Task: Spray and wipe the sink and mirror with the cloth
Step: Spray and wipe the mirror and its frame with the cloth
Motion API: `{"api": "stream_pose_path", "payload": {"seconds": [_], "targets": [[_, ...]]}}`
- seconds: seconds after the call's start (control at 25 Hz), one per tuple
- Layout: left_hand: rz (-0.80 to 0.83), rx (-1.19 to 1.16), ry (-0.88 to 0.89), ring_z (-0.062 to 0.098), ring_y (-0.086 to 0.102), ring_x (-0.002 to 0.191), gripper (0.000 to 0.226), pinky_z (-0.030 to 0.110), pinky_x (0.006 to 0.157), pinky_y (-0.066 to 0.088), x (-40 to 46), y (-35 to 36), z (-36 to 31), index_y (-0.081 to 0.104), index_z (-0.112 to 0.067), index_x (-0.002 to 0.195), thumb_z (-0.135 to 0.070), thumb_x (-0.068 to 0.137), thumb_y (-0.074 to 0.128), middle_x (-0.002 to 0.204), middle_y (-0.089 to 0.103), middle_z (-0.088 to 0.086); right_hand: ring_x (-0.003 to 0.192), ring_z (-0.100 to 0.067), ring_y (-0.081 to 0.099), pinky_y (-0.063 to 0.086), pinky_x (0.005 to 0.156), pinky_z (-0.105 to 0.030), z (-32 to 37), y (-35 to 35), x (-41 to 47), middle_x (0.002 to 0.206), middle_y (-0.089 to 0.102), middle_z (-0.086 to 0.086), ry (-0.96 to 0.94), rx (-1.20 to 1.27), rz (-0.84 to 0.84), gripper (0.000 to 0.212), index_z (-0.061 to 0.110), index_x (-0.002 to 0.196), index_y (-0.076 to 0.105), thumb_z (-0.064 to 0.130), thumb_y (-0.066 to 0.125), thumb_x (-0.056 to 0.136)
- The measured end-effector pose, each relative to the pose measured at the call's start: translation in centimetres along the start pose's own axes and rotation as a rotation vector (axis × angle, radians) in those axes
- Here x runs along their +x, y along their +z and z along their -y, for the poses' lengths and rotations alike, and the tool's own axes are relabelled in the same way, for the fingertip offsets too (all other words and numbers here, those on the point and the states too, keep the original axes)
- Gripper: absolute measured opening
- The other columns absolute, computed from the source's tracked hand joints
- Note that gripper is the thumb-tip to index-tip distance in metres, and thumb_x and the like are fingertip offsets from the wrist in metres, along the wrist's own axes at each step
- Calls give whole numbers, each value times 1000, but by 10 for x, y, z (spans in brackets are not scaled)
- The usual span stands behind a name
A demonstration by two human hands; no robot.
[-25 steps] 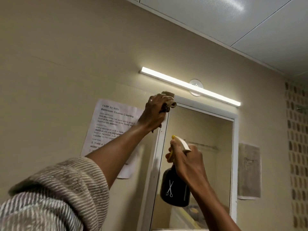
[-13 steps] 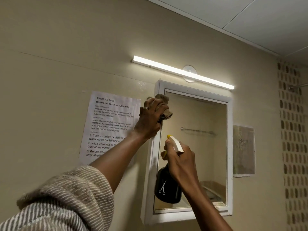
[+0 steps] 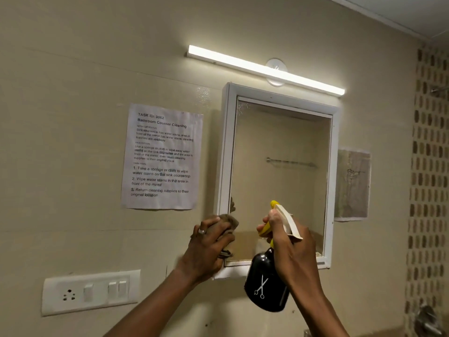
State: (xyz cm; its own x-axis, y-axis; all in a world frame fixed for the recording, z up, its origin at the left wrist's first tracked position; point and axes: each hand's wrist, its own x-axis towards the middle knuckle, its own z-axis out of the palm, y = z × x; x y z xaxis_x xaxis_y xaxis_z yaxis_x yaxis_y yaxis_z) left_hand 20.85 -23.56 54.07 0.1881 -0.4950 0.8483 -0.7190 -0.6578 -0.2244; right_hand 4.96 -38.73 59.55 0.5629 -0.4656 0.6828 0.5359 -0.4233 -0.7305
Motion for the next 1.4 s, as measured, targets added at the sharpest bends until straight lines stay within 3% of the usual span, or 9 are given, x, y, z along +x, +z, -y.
{"api": "stream_pose_path", "payload": {"seconds": [0.24,0.4,0.52,0.6,0.76,1.0,1.08,1.28,1.4], "targets": [[230,-121,-36,20,47,120,50,33,93,52,-85,47,-21,66,-34,115,-37,65,73,133,58,-11,69,-9,72,54,61,-19,-15,8,-21,73,78,-1,29,-20,89,42,20,79,75,45,52,103],[401,28,-39,8,58,102,26,21,70,48,-120,59,-24,65,-46,104,-57,82,56,111,64,-25,70,-14,73,60,71,-36,-25,20,-32,74,79,-1,94,-20,154,39,17,79,77,41,56,103],[57,-3,3,2,43,76,24,14,62,38,-102,45,-5,73,-33,69,-37,82,53,76,65,-21,76,-14,77,60,73,-31,-26,20,-26,74,81,4,132,44,108,33,15,87,79,38,60,101],[-159,-189,-114,8,52,78,24,21,70,40,-71,14,7,73,-28,78,-19,73,51,87,62,-18,79,-17,78,59,75,-31,-22,18,-15,74,82,2,161,78,57,34,11,91,80,37,61,101],[-419,-509,-371,28,59,90,38,42,66,58,52,-71,23,61,-42,110,-20,79,54,110,46,-33,79,-16,78,62,84,-45,13,21,6,77,82,0,69,81,99,41,14,85,80,46,60,100],[-504,-188,-261,34,36,120,61,48,94,45,257,-145,45,57,-12,130,10,72,59,131,48,17,66,-18,74,58,57,-28,110,26,90,74,78,-7,-329,72,84,43,15,80,76,41,52,105],[-435,-50,-200,35,36,125,57,46,97,41,296,-146,46,52,-13,135,1,80,60,136,46,17,64,-19,73,52,51,-19,134,22,125,73,77,-9,-341,45,41,44,8,82,75,37,51,106],[-193,464,-17,34,34,131,55,45,93,38,338,-121,41,44,-18,137,-23,85,58,141,40,11,72,-20,75,58,60,-29,132,-1,187,87,79,-14,-181,-40,-10,42,4,101,72,39,50,103],[-182,507,23,33,36,128,48,42,90,38,355,-109,25,45,-17,133,-25,87,56,138,41,10,64,-17,72,56,53,-25,117,-21,205,84,78,-15,-169,-50,-50,41,2,97,72,36,49,105]]}}
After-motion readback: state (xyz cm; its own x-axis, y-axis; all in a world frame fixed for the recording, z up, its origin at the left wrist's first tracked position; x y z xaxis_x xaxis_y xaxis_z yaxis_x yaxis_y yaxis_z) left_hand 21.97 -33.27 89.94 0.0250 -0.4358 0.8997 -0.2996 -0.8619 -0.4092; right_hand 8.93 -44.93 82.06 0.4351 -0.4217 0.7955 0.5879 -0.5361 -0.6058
